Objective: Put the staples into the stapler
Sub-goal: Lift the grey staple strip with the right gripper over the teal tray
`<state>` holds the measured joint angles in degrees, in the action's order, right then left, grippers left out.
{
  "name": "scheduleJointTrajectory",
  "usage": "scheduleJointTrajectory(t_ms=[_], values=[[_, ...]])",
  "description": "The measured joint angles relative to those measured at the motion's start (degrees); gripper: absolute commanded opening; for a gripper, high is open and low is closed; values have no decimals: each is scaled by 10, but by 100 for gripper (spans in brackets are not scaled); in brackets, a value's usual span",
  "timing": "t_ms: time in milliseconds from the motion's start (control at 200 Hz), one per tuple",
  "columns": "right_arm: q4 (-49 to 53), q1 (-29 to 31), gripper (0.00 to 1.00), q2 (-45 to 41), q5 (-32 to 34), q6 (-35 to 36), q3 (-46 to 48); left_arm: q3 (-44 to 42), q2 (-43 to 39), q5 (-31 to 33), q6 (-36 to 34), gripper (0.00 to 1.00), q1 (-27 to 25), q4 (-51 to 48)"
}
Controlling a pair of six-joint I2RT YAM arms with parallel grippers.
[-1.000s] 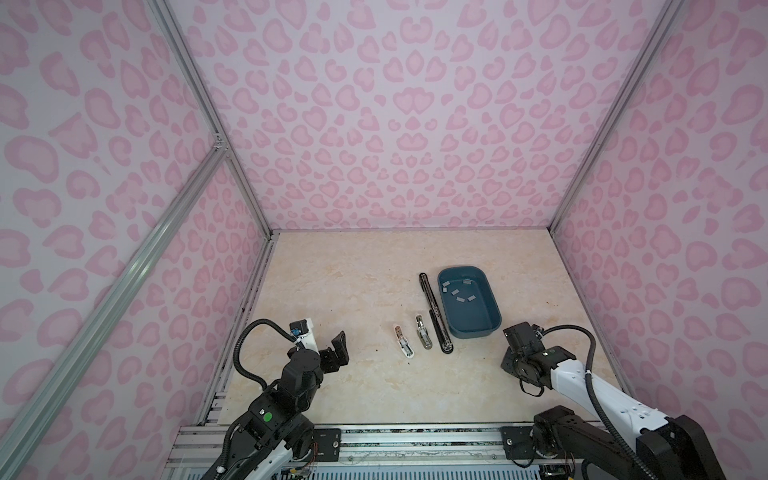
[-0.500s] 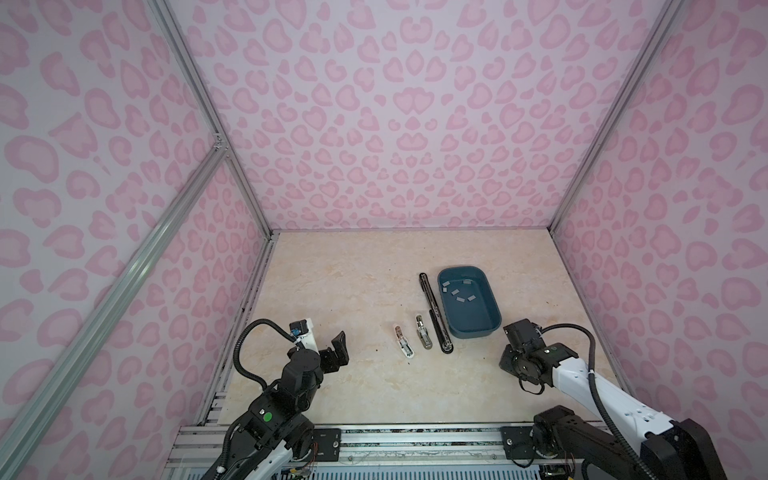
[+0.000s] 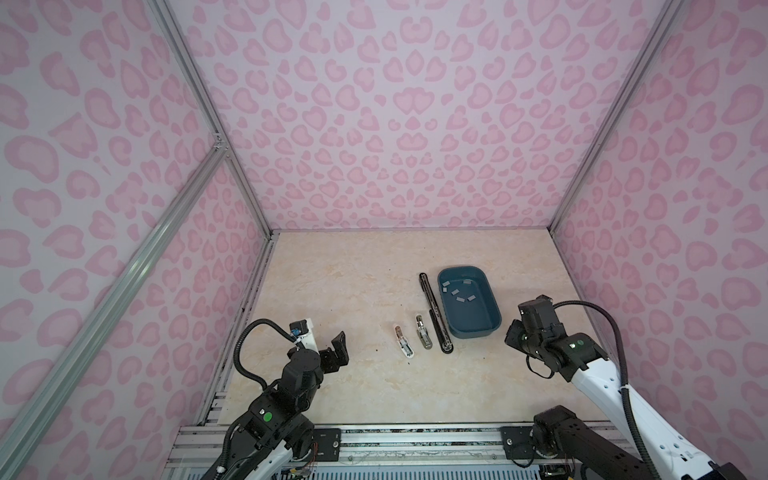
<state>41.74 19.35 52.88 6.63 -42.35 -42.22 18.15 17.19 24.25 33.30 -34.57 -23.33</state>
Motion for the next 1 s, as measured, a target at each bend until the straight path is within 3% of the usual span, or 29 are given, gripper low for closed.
scheduleJointTrajectory(t_ms=[370,625,790,1000], values=[[-93,23,15,254,-11,128,-169,18,70,41,0,96,1,3],[-105,93,15,443,15,203,-298,62,206,62,-16,96,7,25],[-106,92,18,484,23,216,-303,77,252,68,-18,96,7,33],[-121,94,24,490,6,222,-263,74,228,69,-18,96,7,37]])
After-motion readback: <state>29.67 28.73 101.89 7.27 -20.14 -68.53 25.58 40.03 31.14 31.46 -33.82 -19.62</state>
